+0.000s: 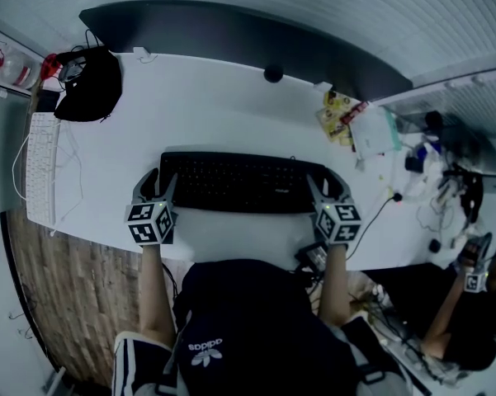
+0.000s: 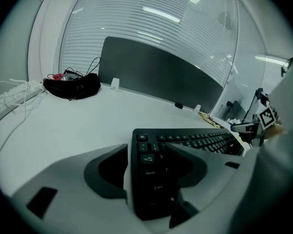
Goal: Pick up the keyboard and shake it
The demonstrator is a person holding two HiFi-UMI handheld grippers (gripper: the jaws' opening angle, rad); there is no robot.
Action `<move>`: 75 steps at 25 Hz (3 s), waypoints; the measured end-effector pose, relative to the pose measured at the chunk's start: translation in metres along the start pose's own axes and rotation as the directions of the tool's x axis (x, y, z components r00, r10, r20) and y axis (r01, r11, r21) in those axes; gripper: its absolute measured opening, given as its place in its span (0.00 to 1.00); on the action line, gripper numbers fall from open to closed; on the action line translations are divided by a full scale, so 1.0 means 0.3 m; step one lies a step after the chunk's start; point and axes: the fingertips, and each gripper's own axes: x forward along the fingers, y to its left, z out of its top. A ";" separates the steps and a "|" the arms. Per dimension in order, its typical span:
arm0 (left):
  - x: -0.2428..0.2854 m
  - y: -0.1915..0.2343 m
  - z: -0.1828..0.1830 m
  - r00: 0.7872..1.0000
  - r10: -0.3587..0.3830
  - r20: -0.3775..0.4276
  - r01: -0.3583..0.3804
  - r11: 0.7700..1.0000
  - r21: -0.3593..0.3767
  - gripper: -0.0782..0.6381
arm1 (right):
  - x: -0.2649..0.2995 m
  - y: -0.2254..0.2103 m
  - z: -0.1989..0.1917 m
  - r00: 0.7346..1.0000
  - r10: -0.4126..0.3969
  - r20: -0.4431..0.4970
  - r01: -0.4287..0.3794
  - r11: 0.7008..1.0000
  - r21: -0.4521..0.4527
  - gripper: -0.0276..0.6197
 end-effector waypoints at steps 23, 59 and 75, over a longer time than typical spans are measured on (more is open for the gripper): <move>0.027 -0.012 -0.028 0.996 -0.068 -0.058 0.066 0.997 -0.046 0.41 | 0.051 -0.055 -0.089 0.994 0.106 -0.031 -0.091 0.946 0.311 0.40; -0.197 -0.085 0.322 0.905 -0.161 0.394 0.142 0.987 0.078 0.41 | -0.310 0.053 0.385 0.915 0.079 0.395 -0.075 0.997 -0.028 0.40; -0.494 -0.167 0.625 0.752 -0.235 0.616 0.124 0.968 0.217 0.41 | -0.615 0.139 0.626 0.783 0.094 0.615 -0.016 0.991 -0.131 0.40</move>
